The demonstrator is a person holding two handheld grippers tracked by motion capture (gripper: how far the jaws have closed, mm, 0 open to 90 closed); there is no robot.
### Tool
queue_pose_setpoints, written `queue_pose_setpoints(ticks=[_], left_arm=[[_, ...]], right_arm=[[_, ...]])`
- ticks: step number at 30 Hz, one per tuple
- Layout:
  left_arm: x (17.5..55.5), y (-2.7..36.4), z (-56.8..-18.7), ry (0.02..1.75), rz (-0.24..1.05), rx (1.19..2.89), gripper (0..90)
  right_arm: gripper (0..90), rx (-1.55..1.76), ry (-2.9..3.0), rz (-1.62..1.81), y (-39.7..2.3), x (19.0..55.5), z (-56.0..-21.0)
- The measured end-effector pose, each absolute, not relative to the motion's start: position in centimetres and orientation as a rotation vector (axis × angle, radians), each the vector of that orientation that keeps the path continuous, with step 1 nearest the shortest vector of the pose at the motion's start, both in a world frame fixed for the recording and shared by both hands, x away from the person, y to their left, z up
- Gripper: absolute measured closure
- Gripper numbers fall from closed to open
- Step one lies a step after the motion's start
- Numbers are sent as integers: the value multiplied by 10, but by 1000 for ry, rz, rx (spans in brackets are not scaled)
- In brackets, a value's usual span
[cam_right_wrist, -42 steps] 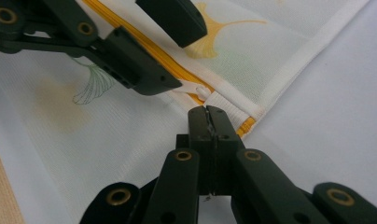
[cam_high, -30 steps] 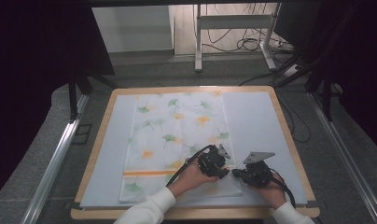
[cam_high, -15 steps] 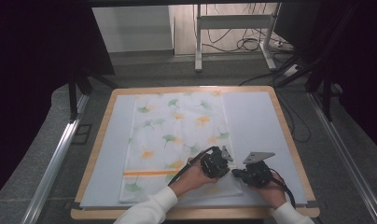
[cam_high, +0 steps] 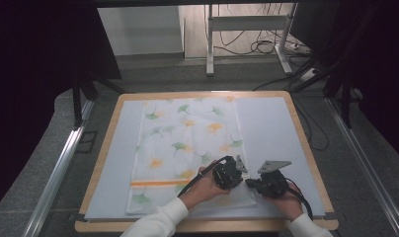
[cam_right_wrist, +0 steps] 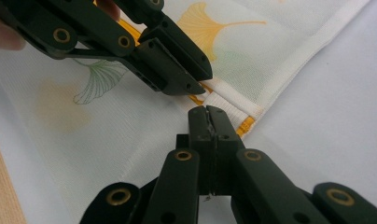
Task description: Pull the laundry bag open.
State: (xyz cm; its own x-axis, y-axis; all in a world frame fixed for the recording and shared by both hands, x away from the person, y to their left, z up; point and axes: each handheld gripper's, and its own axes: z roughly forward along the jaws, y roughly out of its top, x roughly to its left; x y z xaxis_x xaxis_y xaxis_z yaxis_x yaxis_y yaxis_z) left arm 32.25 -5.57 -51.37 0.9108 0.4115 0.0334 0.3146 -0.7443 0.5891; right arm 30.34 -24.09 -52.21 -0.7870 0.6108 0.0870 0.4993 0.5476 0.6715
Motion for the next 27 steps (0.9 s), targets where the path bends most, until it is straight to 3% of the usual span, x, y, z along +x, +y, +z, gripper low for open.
queue_pose_setpoints(ticks=[19, 27], left_arm=[[326, -50, -517, 576, 104, 2410, 899], [326, -57, -515, 545, 100, 2449, 791]], right_arm=[[893, 955, 2620, 1072, -242, 304, -523], [893, 958, 2622, 1072, -242, 304, -523]])
